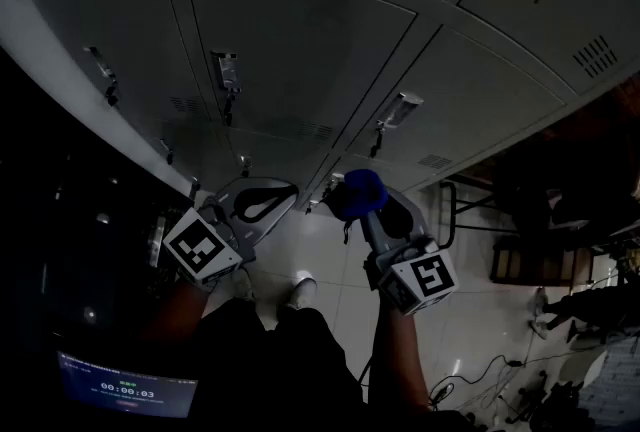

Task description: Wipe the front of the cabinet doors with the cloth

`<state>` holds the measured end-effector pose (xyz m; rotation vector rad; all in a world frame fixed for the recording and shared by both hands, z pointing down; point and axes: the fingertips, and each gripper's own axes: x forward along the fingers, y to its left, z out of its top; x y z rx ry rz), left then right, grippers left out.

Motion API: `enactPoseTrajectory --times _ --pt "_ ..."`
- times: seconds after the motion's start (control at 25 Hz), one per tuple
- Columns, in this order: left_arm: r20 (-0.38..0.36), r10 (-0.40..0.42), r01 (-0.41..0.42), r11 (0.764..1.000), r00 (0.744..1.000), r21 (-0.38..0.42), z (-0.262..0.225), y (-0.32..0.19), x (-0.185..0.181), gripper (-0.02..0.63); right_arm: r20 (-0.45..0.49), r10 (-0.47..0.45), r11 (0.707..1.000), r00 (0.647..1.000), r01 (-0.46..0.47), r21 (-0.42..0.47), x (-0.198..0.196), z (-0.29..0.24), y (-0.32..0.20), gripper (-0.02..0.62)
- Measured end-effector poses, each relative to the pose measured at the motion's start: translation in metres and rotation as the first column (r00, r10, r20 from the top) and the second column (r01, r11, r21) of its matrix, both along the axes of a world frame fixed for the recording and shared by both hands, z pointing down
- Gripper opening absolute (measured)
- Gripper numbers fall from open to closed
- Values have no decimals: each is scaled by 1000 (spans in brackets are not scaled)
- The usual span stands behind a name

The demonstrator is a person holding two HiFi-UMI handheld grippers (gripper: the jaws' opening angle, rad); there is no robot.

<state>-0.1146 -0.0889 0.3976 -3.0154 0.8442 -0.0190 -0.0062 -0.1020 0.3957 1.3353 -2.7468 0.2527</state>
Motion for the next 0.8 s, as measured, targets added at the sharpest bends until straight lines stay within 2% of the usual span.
enactPoseTrajectory --times 0.16,0.36,0.48,0.8 --pt "-6 -15 15 1000 1000 8 -27 -14 2 2 11 42 999 999 -42 20 20 -32 -29 78" --pt "2 4 -4 1000 1000 12 -67 -22 17 2 -39 117 989 992 -113 90 31 -80 -53 78" --pt "-2 12 -12 1000 1000 19 -87 -33 27 2 -14 165 979 986 -162 120 41 -109 -70 78" --pt "-2 30 -30 999 1000 25 -103 -48 39 2 -51 170 974 984 -160 164 38 -149 -104 78"
